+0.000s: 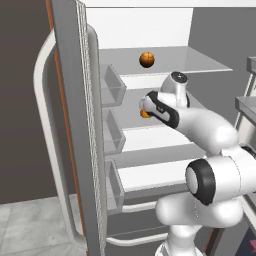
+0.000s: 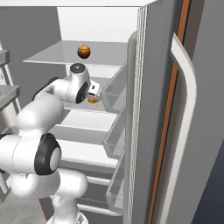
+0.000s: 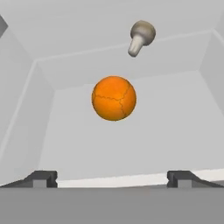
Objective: Pick up each orange from the fridge and place one orange on each plate on the dining counter.
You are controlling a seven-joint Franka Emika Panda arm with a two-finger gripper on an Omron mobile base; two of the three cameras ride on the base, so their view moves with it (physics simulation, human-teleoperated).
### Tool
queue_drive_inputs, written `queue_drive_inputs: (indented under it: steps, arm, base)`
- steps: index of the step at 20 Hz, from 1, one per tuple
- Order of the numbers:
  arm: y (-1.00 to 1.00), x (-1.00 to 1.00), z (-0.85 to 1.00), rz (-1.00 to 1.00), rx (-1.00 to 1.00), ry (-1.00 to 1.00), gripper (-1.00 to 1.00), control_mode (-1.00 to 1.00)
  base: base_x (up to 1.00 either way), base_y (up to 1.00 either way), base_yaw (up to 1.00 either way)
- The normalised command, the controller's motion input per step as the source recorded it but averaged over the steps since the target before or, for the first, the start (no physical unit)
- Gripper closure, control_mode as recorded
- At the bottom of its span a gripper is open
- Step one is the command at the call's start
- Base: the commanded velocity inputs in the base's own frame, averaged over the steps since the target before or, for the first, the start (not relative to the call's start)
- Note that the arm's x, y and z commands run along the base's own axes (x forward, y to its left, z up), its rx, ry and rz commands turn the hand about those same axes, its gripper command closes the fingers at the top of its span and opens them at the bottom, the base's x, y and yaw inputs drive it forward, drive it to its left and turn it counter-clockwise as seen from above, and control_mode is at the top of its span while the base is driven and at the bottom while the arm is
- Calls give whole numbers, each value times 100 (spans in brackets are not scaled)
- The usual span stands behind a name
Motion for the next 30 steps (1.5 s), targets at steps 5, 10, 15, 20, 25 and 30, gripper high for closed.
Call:
queue_drive_inputs:
  steps: [5, 10, 15, 20, 25, 30]
  arm:
    - [0, 23, -22, 9, 0, -8, -100, -100]
    - [0, 27, -5, 9, -13, -2, -100, -100]
    - [0, 7, -1, 7, -14, 0, -100, -100]
    - [0, 34, -10, 1, -2, 2, -100, -100]
    - [0, 61, -30, 0, 0, 1, -100, -100]
    - [0, 40, -14, 0, 0, 1, -100, -100]
  base:
    - [0, 0, 0]
    - [0, 0, 0]
    - [0, 0, 0]
    - [0, 0, 0]
    - [0, 0, 0]
    - [0, 0, 0]
